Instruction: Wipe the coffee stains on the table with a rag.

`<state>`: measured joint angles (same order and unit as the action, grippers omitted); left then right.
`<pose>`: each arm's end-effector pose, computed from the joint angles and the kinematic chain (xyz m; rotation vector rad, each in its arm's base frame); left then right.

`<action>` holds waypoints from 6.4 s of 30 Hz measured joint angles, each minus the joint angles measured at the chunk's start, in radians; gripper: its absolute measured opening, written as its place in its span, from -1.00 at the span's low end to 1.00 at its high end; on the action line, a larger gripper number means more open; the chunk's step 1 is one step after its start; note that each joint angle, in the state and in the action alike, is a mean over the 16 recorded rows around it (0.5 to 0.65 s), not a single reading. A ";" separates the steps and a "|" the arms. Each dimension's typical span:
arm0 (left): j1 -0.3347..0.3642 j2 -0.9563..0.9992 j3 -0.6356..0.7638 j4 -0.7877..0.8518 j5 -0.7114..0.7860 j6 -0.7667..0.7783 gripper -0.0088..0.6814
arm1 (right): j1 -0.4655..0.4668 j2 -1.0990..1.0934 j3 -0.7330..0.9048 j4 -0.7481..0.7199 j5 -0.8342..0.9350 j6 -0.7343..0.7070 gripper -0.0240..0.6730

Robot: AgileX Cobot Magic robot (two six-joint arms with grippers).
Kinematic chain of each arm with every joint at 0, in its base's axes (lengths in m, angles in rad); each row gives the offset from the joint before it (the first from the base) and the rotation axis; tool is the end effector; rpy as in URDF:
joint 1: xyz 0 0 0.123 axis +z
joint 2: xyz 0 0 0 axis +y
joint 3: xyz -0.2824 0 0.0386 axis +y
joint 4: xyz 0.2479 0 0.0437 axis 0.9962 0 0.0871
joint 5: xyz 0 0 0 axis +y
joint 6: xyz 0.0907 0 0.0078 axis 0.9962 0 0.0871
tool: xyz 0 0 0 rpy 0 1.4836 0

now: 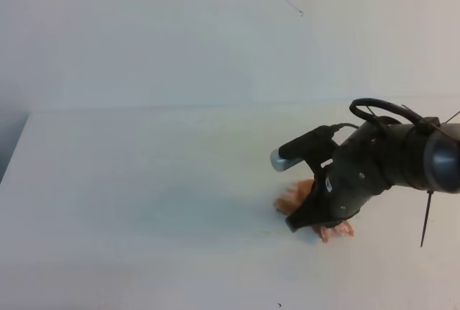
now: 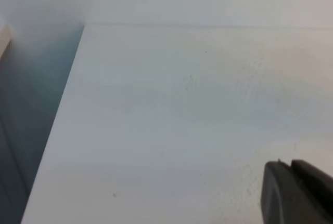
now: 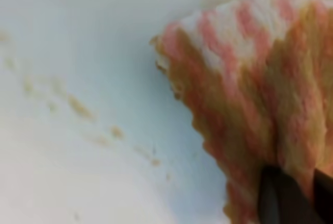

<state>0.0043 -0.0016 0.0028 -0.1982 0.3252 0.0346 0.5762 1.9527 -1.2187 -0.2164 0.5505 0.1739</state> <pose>0.0539 -0.0055 0.1834 -0.0975 1.8039 -0.1631 0.3311 0.2029 0.1531 -0.7652 2.6333 0.0002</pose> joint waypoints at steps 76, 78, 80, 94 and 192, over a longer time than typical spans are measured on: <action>0.000 0.002 -0.003 0.000 0.001 0.000 -0.98 | 0.119 0.076 -0.014 0.025 -0.116 0.192 -0.84; 0.000 0.002 -0.003 0.000 0.001 0.000 -0.98 | 0.160 0.079 -0.016 0.026 -0.103 0.173 -0.84; 0.000 0.002 -0.003 0.000 0.001 0.000 -0.98 | 0.195 0.082 -0.017 0.026 -0.088 0.153 -0.84; 0.000 0.002 -0.003 0.000 0.001 0.000 -0.98 | 0.259 0.041 0.036 -0.113 0.009 0.187 -0.82; 0.000 0.002 -0.003 0.000 0.001 0.000 -0.98 | -0.242 -1.888 0.889 0.002 -0.072 0.006 -0.94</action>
<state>0.0042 0.0000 0.0000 -0.1982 0.3262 0.0346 0.3343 0.0650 -0.3293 -0.2145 0.4790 0.1804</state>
